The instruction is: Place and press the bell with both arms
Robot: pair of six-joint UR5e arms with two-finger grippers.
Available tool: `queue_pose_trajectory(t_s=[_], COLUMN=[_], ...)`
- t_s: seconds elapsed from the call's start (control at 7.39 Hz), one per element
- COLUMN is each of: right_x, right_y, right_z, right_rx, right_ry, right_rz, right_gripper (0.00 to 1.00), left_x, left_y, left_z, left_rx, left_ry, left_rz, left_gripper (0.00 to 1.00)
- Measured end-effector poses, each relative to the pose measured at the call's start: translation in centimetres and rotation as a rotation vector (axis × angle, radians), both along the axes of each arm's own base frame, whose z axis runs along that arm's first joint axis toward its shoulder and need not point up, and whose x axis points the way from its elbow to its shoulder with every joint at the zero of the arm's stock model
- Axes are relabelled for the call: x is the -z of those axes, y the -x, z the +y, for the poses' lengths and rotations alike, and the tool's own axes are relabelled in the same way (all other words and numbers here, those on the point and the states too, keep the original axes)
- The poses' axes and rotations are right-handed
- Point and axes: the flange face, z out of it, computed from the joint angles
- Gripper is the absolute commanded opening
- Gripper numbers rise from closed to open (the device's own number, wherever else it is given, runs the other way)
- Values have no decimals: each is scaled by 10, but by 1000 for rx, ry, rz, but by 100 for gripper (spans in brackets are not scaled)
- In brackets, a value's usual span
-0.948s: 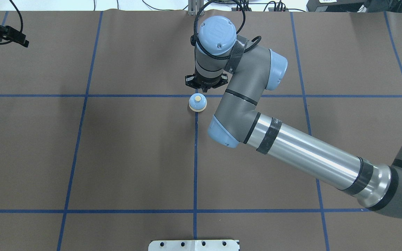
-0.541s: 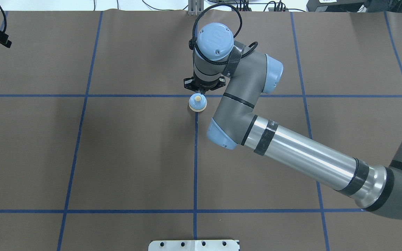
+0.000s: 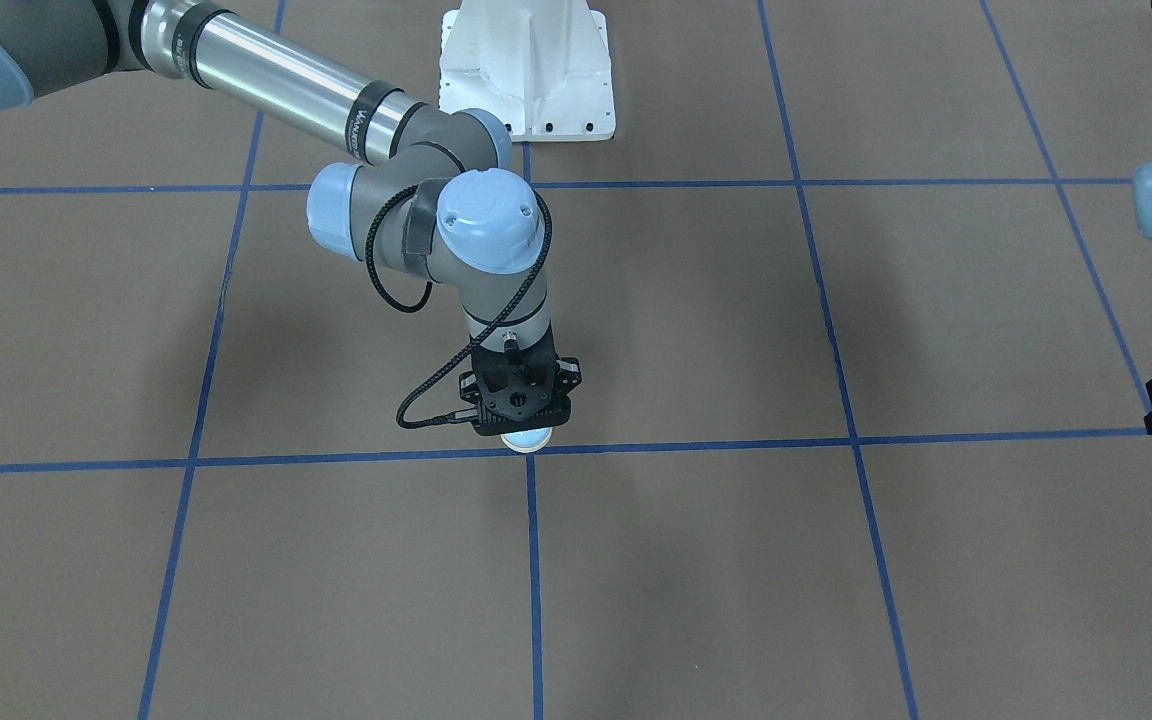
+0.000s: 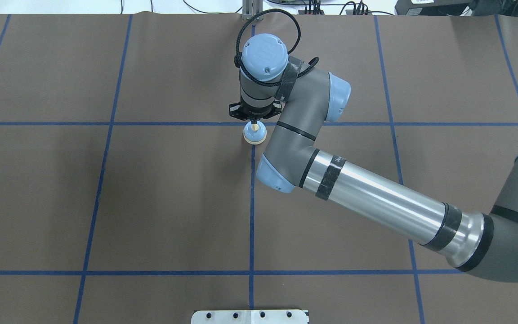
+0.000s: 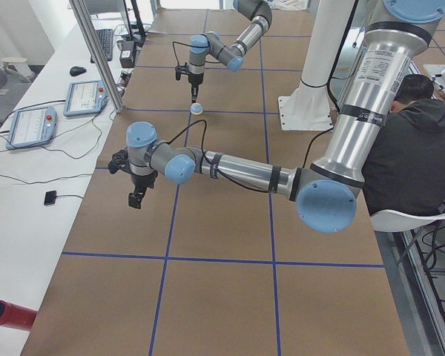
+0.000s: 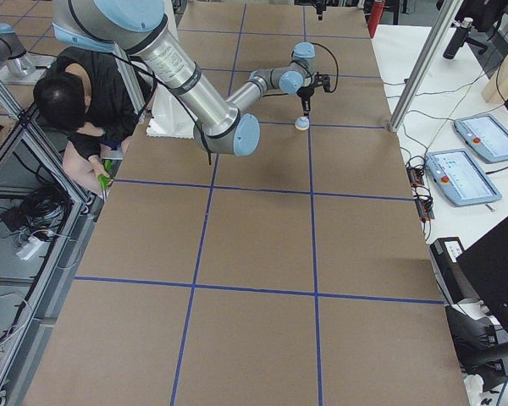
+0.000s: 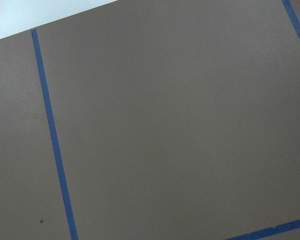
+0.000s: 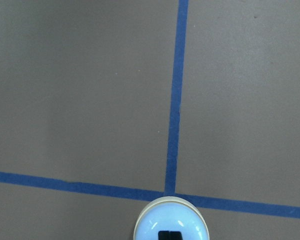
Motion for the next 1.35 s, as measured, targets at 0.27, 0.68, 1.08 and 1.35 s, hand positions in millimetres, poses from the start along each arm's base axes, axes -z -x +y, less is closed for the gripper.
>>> queue_pose_trajectory(t_s=[0.27, 0.68, 1.08, 1.35], right_x=[-7, -14, -15, 2], right_y=[4, 7, 7, -8], right_z=[-1, -2, -2, -9], right_rx=[2, 4, 4, -11], right_ry=[8, 15, 16, 3], right_rz=[11, 23, 24, -5], right_gripper=[0, 0, 0, 7], left_x=[-2, -4, -6, -6], left_y=[1, 1, 0, 2], left_z=[1, 3, 3, 3], left_rx=[0, 0, -1, 1], left_ry=[2, 6, 8, 8], left_rz=[-1, -2, -2, -3], left_gripper=[99, 99, 99, 99])
